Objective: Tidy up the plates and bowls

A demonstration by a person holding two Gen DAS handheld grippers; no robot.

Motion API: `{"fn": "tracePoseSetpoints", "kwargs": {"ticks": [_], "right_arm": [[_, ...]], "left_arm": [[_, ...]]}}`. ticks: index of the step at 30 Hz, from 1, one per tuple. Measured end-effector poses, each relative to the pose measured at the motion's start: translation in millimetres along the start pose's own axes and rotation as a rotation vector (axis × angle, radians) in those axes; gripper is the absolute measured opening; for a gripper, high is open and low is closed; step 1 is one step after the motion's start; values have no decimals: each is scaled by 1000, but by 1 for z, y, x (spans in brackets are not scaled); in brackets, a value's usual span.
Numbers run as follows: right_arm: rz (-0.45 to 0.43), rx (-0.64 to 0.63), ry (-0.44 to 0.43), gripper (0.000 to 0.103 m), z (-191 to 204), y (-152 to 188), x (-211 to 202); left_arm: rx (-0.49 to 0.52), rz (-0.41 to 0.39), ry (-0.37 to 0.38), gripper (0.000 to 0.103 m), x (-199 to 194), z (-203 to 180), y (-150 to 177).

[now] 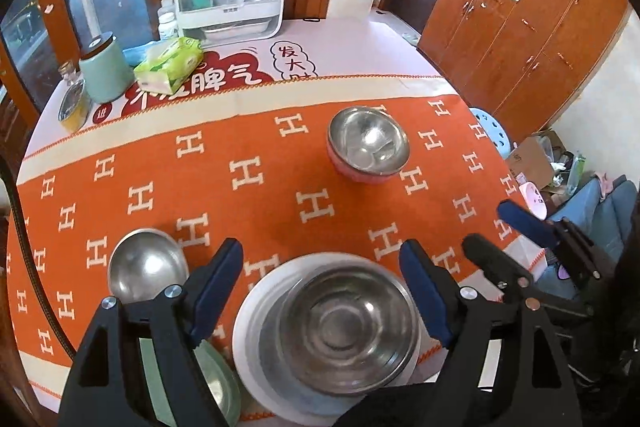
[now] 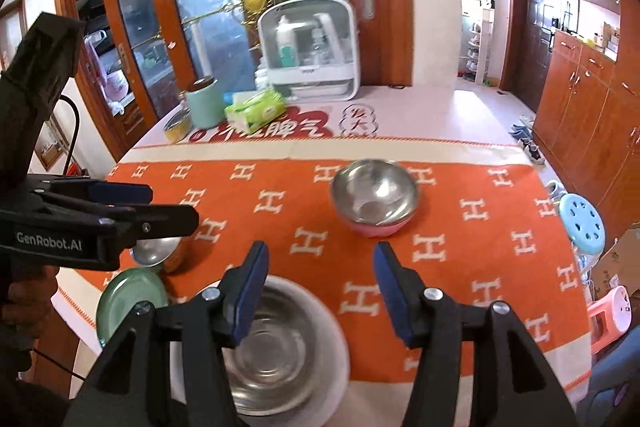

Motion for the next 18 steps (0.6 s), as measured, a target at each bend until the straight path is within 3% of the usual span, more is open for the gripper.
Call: {"fn": "tracePoseSetpoints", "kwargs": {"ticks": [10, 18], "right_arm": [[-30, 91, 10, 62, -65, -33, 14], [15, 186, -22, 62, -102, -44, 46]], "left_arm": [[-2, 38, -37, 79, 39, -26, -54], [-18, 111, -54, 79, 79, -33, -73]]}}
Point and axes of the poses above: each gripper's, at about its wrist camera, not at the fingertips, and x roughly the way its jaws point, z to its left, y to its underside, the point moved 1 cm from there along x, roughly the way its jaws point, and after that the axes turned 7 degrees about x, right-handed, at the moved point
